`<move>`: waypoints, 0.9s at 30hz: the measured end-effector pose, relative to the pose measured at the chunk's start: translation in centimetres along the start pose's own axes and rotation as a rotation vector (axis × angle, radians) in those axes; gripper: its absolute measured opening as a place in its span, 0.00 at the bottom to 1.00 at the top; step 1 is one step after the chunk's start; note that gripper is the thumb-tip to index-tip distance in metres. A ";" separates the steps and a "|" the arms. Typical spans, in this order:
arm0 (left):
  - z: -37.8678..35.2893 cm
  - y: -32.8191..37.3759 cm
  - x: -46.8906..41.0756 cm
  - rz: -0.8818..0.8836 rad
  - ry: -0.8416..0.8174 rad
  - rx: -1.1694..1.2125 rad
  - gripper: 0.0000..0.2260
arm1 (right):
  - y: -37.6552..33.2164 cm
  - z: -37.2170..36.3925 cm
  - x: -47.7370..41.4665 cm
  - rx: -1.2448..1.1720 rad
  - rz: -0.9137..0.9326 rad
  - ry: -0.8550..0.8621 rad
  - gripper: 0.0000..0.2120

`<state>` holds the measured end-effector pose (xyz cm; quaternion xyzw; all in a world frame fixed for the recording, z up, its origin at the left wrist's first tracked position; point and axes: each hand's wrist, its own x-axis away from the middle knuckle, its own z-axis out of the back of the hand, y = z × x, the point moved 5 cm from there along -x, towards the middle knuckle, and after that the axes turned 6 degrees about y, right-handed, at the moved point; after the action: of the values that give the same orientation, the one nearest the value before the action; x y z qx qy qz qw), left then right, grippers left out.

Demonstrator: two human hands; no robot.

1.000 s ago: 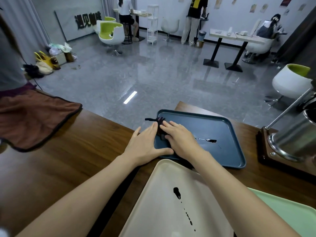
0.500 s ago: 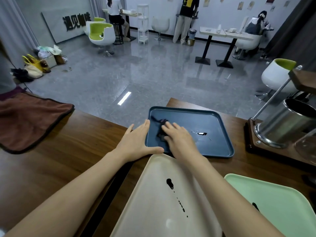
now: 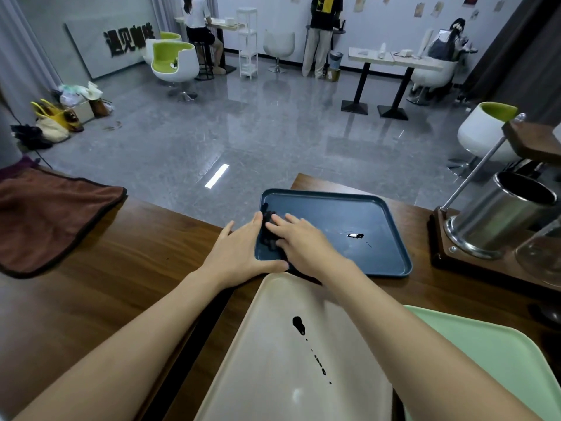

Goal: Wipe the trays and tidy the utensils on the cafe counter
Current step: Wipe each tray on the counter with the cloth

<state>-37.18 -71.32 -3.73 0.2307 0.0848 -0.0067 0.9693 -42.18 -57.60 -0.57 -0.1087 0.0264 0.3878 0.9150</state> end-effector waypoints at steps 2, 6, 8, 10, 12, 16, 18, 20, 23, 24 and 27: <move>0.2 0.0 0.0 0.007 0.009 0.006 0.58 | -0.6 -0.9 -1.4 -0.038 0.019 -0.001 0.22; 0.4 0.4 0.2 -0.010 0.014 -0.011 0.56 | -0.1 -1.3 -2.3 0.033 -0.081 0.012 0.22; 0.5 0.4 0.2 -0.002 0.000 -0.014 0.57 | -0.4 -0.8 -1.8 0.029 -0.043 -0.033 0.24; 0.5 0.3 0.2 0.002 -0.008 -0.016 0.59 | -0.3 0.0 -0.1 -0.005 0.017 -0.083 0.23; 0.6 0.5 0.2 -0.001 -0.008 -0.019 0.58 | 0.2 0.9 2.2 -0.025 0.043 -0.103 0.23; 0.7 0.5 0.2 -0.005 -0.015 -0.015 0.54 | 4.0 2.0 6.8 -0.004 -0.115 -0.052 0.23; 0.6 0.4 0.1 0.005 -0.032 -0.022 0.54 | 8.3 3.0 9.0 0.016 -0.304 0.034 0.22; 0.5 0.5 0.0 0.010 -0.027 -0.018 0.54 | 11.5 3.7 10.4 0.086 -0.435 0.112 0.21; 0.3 0.4 -0.1 0.010 -0.038 -0.037 0.53 | 12.4 3.0 9.7 0.181 -0.522 0.146 0.21; 0.1 0.3 0.0 0.005 -0.058 -0.065 0.53 | 11.8 2.7 9.1 0.187 -0.534 0.161 0.21; -0.5 -0.2 -0.3 -0.002 -0.089 -0.113 0.46 | 7.9 1.1 6.9 0.139 -0.418 0.164 0.21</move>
<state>-37.53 -71.28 -4.20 0.1748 0.0421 -0.0131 0.9836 -43.08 -47.17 -1.84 -0.0797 0.1045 0.1768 0.9754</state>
